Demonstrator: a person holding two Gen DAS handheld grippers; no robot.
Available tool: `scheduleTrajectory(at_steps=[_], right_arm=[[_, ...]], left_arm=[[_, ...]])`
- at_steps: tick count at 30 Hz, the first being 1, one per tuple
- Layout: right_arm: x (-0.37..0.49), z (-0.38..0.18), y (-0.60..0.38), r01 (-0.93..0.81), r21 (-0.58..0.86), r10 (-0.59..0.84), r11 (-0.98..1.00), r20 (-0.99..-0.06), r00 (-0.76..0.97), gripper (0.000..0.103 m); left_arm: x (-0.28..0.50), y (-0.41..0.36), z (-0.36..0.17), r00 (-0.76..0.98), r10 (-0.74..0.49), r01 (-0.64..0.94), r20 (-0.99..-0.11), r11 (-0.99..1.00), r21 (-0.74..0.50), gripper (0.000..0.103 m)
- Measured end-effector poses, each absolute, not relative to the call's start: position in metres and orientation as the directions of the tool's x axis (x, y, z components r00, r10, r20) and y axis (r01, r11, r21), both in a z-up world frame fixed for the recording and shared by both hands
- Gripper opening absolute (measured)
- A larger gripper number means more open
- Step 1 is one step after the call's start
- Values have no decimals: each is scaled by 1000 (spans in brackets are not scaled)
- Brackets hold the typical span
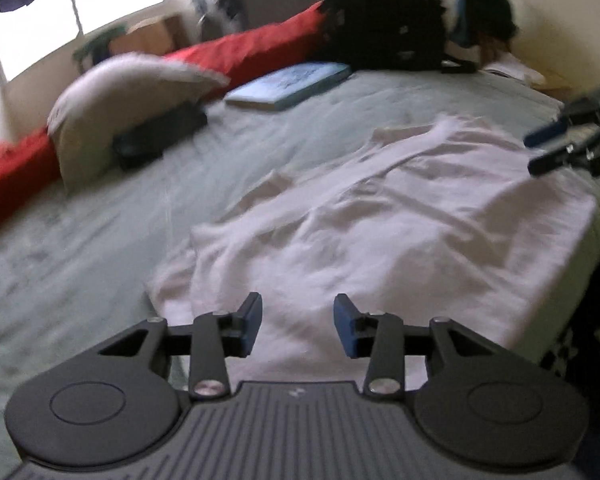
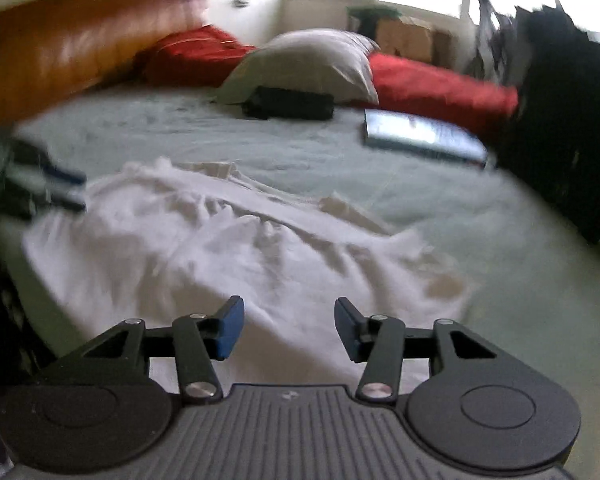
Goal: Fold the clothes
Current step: 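Open both grippers and release the spread white shirt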
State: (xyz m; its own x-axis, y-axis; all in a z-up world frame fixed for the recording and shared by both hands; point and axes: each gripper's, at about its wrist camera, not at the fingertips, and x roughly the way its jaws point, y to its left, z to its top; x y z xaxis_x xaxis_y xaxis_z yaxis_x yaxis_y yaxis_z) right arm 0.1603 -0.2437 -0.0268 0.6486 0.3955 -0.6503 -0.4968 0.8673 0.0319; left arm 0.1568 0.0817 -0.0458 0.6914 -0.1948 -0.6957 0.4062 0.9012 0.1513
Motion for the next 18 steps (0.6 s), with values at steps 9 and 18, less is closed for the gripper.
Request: scheduleTrajectory(at_steps=[9,18], right_arm=[[167,-60,-271,-372,243,439,896,-603,666,64],[164,-64,-254,-321,226,392,920,-589,706,81]], left_arm=[[158,108,-55,663,-202,297,-721,955,5,50],[197,88,-40,705,-199,225,-681,973,-51,65]])
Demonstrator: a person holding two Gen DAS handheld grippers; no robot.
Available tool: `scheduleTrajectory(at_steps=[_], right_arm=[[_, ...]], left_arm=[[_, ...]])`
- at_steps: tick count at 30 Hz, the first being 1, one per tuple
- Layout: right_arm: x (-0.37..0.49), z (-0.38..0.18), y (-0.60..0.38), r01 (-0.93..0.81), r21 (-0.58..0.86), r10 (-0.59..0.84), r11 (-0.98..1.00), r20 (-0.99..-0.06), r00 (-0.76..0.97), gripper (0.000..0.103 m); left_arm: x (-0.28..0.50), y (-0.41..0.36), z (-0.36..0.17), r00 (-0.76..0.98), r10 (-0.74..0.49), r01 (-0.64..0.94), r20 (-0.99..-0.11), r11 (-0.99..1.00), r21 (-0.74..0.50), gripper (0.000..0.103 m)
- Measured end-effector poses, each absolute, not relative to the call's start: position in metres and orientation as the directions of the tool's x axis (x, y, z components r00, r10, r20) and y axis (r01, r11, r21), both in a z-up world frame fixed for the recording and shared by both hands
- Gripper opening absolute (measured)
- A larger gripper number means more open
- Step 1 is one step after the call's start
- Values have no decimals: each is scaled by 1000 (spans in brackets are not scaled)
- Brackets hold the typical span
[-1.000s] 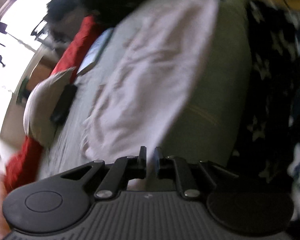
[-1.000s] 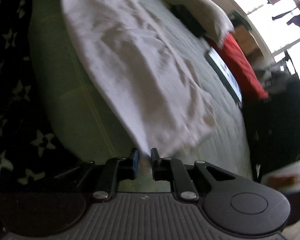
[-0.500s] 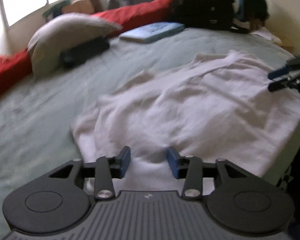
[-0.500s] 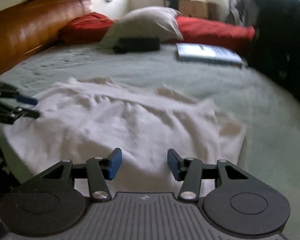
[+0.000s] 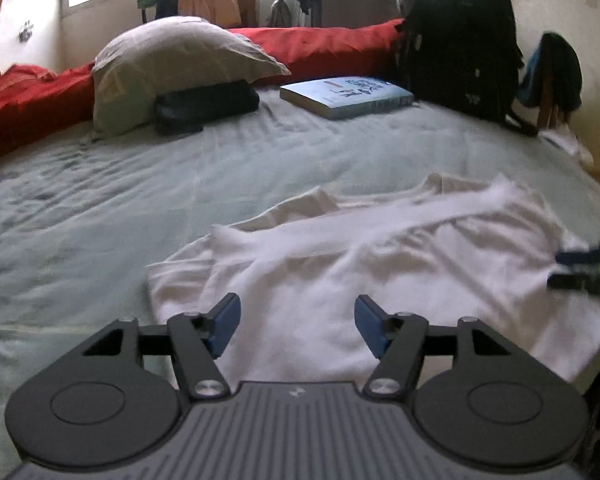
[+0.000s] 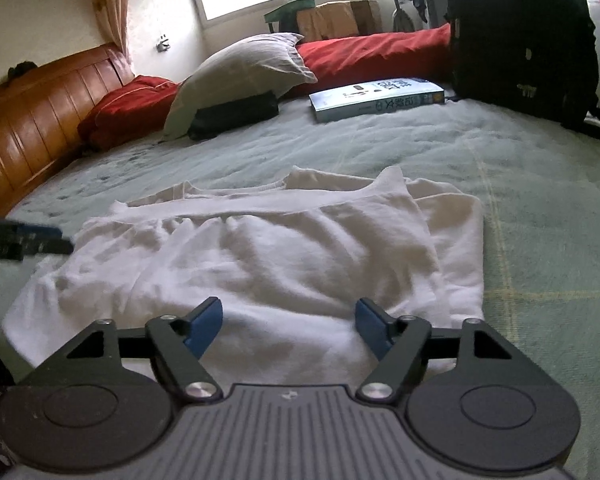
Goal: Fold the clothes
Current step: 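Open both grippers and release the spread white shirt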
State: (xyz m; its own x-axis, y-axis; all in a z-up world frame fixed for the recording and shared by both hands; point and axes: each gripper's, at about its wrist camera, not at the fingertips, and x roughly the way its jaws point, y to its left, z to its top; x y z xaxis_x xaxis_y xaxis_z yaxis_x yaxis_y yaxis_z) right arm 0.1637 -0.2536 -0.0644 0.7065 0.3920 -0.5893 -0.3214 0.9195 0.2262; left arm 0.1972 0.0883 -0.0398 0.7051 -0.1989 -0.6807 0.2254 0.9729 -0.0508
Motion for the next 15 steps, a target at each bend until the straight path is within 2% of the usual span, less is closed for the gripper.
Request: scheduleTrajectory(at_steps=[6,9,13,15], right_arm=[[161,-66,-250,-324,207,382,923,-588,713,85],[161,-66,-250,-323,205,380,924,-585,716,85],[161,-67,-246,-327,191,375,925,-585,719,90],[160,-69,-243,-333,174,369,927,-584,723,92]], left_arm=[[217,99,-68,683,-191,138,-705,982,-131,64],[218,107,-61,686,-210,112,-697,977,-184,65],[222,101,-45,712,-260,165,-652,965,-204,65],[228,96,-44,710,-297,203,-638,954,-218,69]])
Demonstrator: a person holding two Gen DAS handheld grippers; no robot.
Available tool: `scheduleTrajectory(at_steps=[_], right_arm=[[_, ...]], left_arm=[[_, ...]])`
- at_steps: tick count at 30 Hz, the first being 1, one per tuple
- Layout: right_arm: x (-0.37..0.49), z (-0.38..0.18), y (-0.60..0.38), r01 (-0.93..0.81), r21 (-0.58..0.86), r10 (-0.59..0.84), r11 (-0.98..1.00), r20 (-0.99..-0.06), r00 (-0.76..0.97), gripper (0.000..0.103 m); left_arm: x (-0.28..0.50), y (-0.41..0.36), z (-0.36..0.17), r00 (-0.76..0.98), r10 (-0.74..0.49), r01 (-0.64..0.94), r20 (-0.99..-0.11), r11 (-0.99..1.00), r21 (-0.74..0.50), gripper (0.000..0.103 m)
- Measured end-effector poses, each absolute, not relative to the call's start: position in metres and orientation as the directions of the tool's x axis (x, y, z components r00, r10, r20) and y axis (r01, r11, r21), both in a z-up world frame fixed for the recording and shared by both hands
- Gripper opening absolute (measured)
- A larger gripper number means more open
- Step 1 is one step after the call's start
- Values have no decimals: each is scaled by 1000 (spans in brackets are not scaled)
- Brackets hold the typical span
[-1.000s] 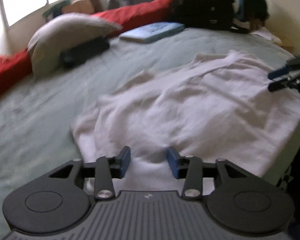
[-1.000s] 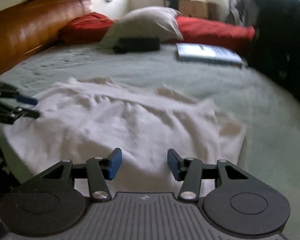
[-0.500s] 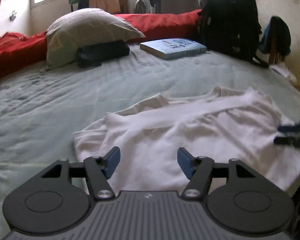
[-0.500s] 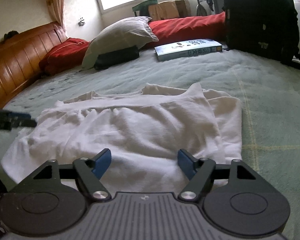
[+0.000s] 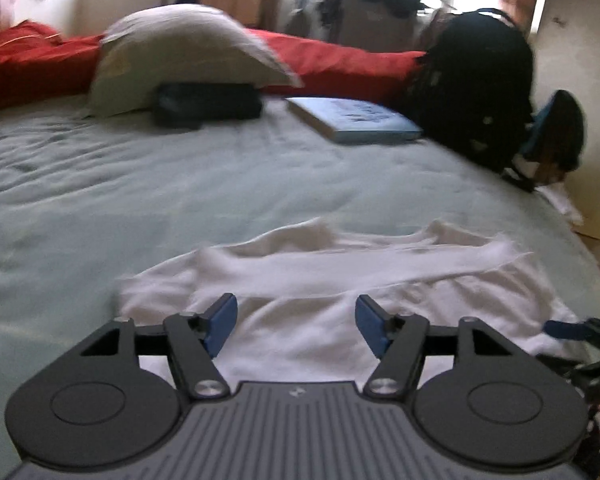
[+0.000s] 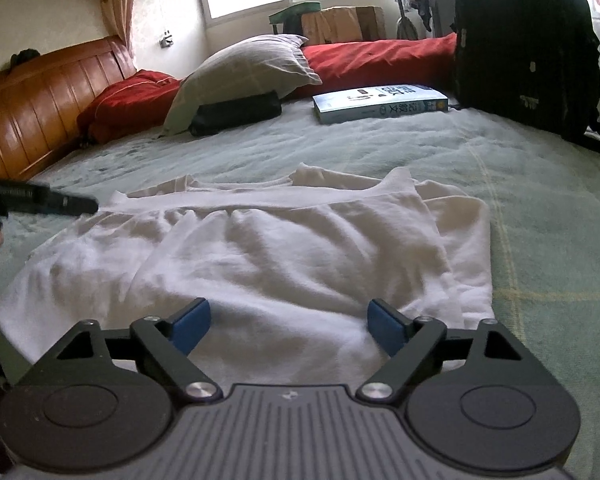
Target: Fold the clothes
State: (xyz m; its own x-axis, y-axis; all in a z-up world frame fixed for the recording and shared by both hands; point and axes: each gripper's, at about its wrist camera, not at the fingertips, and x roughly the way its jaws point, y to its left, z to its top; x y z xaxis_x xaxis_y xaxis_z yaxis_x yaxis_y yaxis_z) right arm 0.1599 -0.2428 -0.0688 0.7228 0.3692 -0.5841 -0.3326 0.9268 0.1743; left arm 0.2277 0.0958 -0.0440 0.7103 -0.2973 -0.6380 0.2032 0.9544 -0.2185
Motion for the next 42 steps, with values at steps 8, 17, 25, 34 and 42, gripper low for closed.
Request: scheduleTrajectory(at_steps=[8,17,25,34,42], right_arm=[[160,-48,-246,-334,182,377,925,-559,739,97],[225,-51,-243,-323,219,390,921,-549,739,99],[219,-53,-266,-219,226,313,949,-589,745,97],[148,-40,-272,-282,284,398,916,-575,715,103],[107,-39,-269,-278,284,395,918,-586,707,103]], left_arm=[[250,93,-57,705,-211,67,-677,970,-232,67],[239,80,-60,673,-308,141,-673,946,-292,77],[235,80,-54,698,-180,47,-694,978,-205,77],[173,66,-47,690,-250,161,-680,968,-193,87],[132,69,-48,678,-243,153,-694,970,-189,87]])
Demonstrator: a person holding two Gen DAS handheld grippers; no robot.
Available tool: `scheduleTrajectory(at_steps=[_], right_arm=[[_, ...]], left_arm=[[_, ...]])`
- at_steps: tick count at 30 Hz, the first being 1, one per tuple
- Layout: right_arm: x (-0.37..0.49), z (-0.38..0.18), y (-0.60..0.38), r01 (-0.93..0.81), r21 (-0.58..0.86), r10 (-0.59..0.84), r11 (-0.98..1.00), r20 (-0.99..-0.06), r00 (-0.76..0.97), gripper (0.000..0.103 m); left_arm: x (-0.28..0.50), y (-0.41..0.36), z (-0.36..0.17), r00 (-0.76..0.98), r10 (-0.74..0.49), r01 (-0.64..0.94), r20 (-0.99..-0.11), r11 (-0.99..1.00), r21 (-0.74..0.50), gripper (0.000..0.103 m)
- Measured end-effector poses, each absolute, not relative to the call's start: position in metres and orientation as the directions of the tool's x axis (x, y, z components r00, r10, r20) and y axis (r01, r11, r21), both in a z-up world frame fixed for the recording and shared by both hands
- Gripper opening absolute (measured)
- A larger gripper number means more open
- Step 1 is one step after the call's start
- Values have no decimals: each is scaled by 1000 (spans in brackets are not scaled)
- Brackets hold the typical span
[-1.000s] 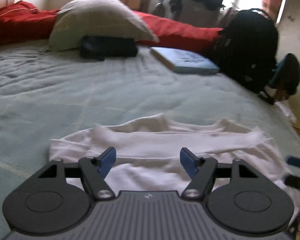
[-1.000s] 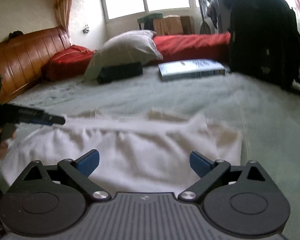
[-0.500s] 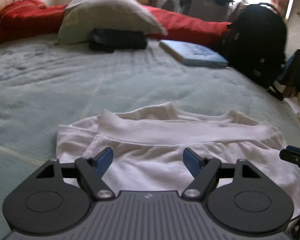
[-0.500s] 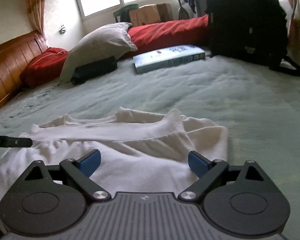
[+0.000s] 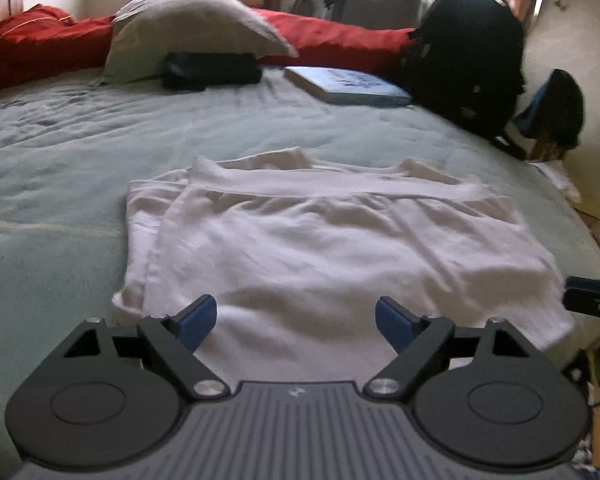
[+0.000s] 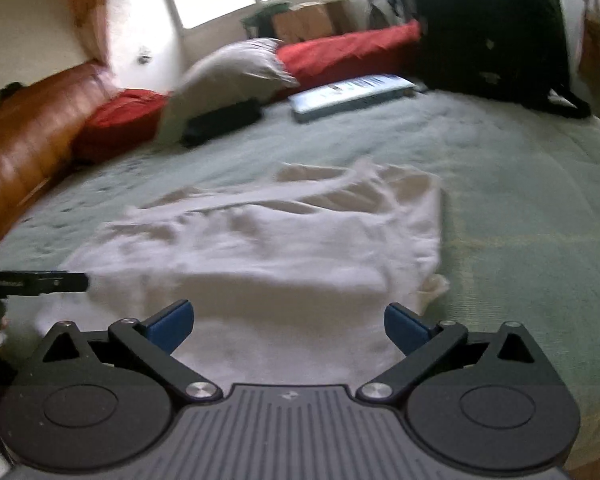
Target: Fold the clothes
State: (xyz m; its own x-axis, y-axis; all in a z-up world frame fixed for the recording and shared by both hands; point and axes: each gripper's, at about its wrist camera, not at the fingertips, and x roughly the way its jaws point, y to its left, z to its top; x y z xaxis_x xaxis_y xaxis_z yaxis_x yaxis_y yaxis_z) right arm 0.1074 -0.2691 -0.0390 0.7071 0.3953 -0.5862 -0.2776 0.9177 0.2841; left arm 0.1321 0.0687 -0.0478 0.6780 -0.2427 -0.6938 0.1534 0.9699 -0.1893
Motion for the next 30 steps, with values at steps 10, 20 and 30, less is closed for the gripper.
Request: scheduleTrajectory(at_steps=[10,20,30], right_arm=[[106,-54,-253,-273,315,416,909,-633,653,103],[158,-45,-203,-407,323,517,855,-599,611,103],[166,-29,-196,-406,390,563,826,-560,608,103]], left_arm=[[99,64,-55,649,-231,138,-724,973,-187,87],[95,75,-44,680,-193,85,-707,979,-185,87],[102,88,-34,712,-217,79,-668,970,-230,87]])
